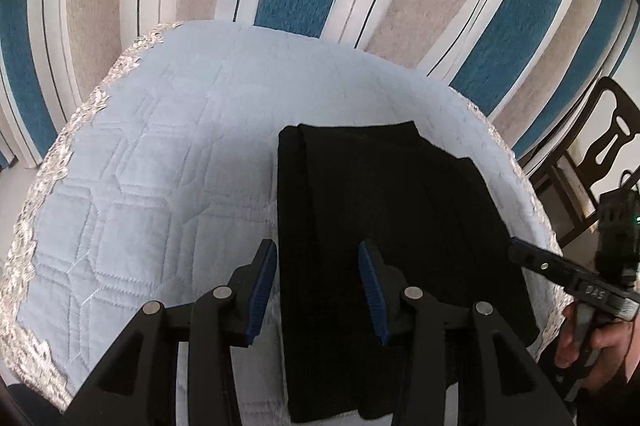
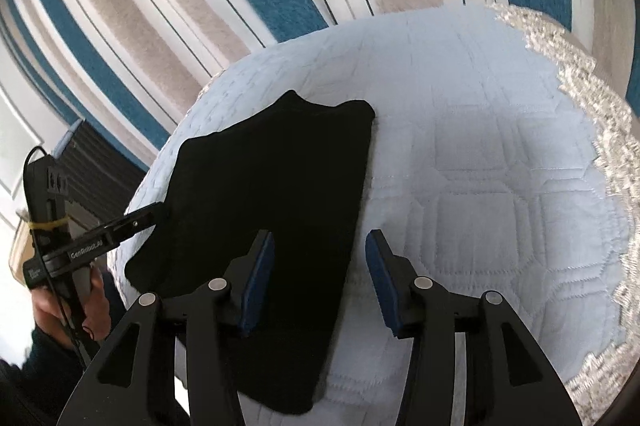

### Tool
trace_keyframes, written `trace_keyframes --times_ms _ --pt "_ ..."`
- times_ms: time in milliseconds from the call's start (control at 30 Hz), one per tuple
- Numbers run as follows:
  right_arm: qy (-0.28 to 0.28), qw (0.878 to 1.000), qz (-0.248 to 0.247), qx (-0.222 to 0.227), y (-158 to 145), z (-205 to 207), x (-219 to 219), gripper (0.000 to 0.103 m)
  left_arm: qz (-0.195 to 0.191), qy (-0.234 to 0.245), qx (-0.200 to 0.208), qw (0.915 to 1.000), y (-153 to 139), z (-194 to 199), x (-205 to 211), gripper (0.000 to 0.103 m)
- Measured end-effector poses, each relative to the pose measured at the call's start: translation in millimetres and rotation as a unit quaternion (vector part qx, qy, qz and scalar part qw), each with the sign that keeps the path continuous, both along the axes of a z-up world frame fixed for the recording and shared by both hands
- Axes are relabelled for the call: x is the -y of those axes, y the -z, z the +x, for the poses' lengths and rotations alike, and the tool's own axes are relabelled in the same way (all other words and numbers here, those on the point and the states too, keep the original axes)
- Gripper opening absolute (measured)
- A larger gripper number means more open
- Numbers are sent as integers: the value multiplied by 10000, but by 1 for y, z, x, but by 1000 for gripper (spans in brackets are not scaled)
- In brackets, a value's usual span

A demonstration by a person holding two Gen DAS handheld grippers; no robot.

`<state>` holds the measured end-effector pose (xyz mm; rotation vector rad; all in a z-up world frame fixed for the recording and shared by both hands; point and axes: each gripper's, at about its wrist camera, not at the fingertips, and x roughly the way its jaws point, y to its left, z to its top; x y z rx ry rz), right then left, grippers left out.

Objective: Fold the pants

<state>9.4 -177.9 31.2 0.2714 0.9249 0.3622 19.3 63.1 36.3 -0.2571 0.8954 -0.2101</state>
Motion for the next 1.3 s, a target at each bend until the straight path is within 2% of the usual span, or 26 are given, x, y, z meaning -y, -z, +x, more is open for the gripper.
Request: trace_keyframes --times_ms 233,500,600,733,800,833,900,967,1100,1300 --pt "-31 9997 228 -100 8 19 -2 48 -394 29 -70 9992 7 19 -8 48" --pt "-236 9972 649 -302 15 -3 -2 49 -954 22 -140 9953 21 -3 -16 51" --pt "-204 9964 765 -318 15 -6 0 49 -967 56 -135 9952 22 -1 -13 54" --pt "-167 9959 832 -322 15 12 -4 49 -966 209 -151 9950 21 23 -5 57" --pt "-90 9958 846 -338 17 21 -5 42 -975 205 -176 9949 22 29 -4 59" --pt "-54 9960 823 -351 18 23 -6 39 -968 182 -187 9950 20 28 -4 58" --pt "9 9963 788 -358 16 22 -6 25 -931 148 -136 9955 16 22 -3 45" --pt "28 9962 816 -308 12 18 -6 20 -924 96 -111 9956 11 16 -4 37" --pt "-54 9969 769 -128 -8 16 -14 17 -1013 119 -46 9948 -8 17 -6 25" --pt "-326 9954 877 209 -38 31 -33 16 -673 257 275 9970 -36 28 -5 24"
